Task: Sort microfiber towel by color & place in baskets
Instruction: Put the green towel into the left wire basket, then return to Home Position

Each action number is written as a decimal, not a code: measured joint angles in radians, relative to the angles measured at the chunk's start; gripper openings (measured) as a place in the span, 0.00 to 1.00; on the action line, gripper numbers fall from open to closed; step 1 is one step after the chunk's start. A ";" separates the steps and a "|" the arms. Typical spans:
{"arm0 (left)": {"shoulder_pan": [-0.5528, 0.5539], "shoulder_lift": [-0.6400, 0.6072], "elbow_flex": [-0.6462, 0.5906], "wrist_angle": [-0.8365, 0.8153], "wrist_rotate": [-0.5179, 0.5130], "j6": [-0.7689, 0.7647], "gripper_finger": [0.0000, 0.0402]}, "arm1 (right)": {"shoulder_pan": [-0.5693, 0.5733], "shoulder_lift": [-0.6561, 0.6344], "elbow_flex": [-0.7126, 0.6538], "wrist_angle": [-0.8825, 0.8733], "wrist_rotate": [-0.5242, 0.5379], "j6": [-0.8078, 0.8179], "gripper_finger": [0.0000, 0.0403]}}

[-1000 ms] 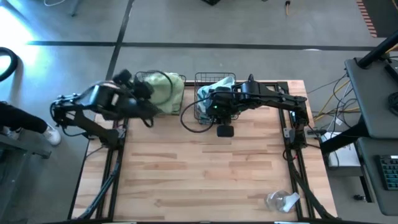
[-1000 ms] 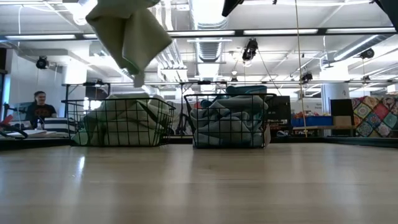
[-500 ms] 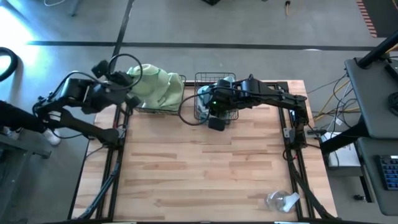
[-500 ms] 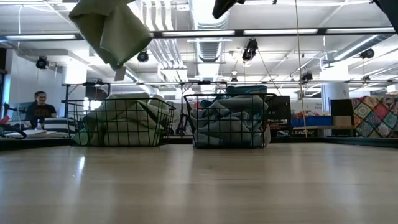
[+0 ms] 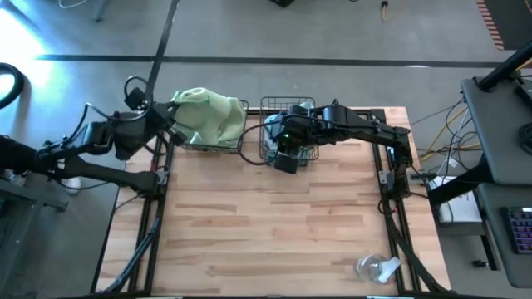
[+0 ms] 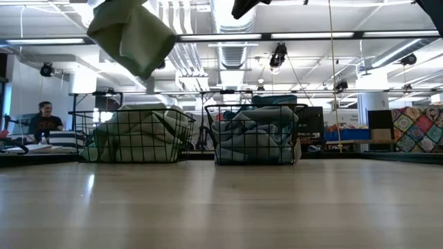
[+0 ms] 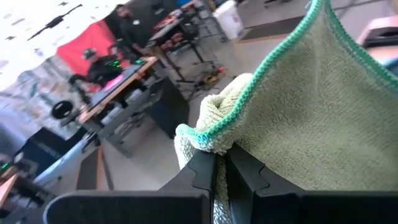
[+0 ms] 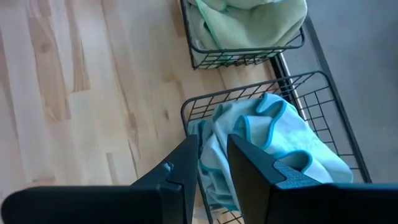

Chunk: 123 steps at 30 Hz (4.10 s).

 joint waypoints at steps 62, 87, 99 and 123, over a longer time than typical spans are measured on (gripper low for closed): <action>0.534 0.101 -0.349 0.313 0.475 -0.087 0.01 | 0.000 0.000 0.000 -0.005 0.000 0.034 0.20; 0.540 0.099 -0.349 0.312 0.401 -0.092 0.30 | 0.000 0.000 0.000 -0.006 0.000 0.052 0.20; 0.541 0.097 -0.349 0.312 0.340 -0.152 0.40 | 0.000 0.000 0.000 -0.020 0.000 0.071 0.20; 0.431 0.055 0.009 0.035 0.712 -0.259 0.40 | 0.001 -0.087 0.000 -0.019 0.000 0.030 0.20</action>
